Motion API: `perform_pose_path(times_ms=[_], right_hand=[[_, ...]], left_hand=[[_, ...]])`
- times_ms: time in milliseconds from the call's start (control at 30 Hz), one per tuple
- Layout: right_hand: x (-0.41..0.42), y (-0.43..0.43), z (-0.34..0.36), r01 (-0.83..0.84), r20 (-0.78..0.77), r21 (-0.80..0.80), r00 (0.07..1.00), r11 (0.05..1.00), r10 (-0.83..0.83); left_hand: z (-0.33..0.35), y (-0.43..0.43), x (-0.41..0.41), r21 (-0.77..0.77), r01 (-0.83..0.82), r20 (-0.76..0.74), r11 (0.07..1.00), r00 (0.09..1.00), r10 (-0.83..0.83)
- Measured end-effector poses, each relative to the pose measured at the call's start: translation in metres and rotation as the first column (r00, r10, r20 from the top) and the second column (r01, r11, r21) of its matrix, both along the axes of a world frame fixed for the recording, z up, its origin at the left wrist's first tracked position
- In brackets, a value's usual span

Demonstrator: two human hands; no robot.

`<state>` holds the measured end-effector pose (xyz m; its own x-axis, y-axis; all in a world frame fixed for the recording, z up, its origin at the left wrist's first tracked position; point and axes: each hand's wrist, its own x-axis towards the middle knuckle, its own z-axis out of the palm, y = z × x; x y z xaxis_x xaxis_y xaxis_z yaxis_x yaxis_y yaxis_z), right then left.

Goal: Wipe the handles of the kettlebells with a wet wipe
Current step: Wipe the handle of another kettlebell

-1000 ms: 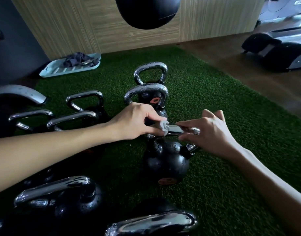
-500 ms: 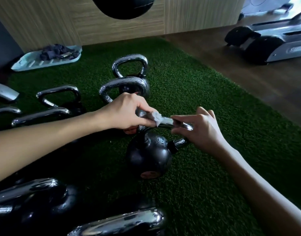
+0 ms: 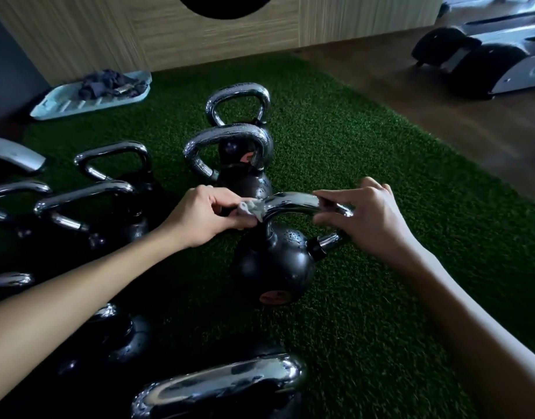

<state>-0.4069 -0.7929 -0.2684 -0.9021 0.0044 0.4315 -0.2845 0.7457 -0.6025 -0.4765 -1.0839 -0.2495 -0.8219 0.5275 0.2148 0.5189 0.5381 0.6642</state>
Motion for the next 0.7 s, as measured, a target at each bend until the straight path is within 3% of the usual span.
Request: perform_pose_path(times_ms=[167, 367, 600, 700], right_hand=[[0.001, 0.002, 0.003, 0.003, 0.008, -0.003, 1.0, 1.0, -0.003], [0.0, -0.001, 0.004, -0.015, 0.004, -0.022, 1.0, 1.0, 0.016], [-0.003, -0.011, 0.007, -0.045, 0.007, -0.01, 0.999, 0.999, 0.045], [-0.008, -0.015, 0.008, -0.056, 0.016, 0.076, 0.998, 0.996, 0.055]], left_hand=[[-0.009, 0.019, 0.012, 0.122, -0.057, -0.114, 0.991, 0.991, 0.071], [-0.03, 0.016, 0.019, 0.245, -0.166, 0.034, 0.955, 0.986, 0.163], [-0.063, -0.005, 0.039, 0.234, -0.317, 0.168, 0.919, 0.944, 0.283], [-0.051, -0.01, 0.042, 0.247, -0.29, 0.083, 0.925, 0.957, 0.278]])
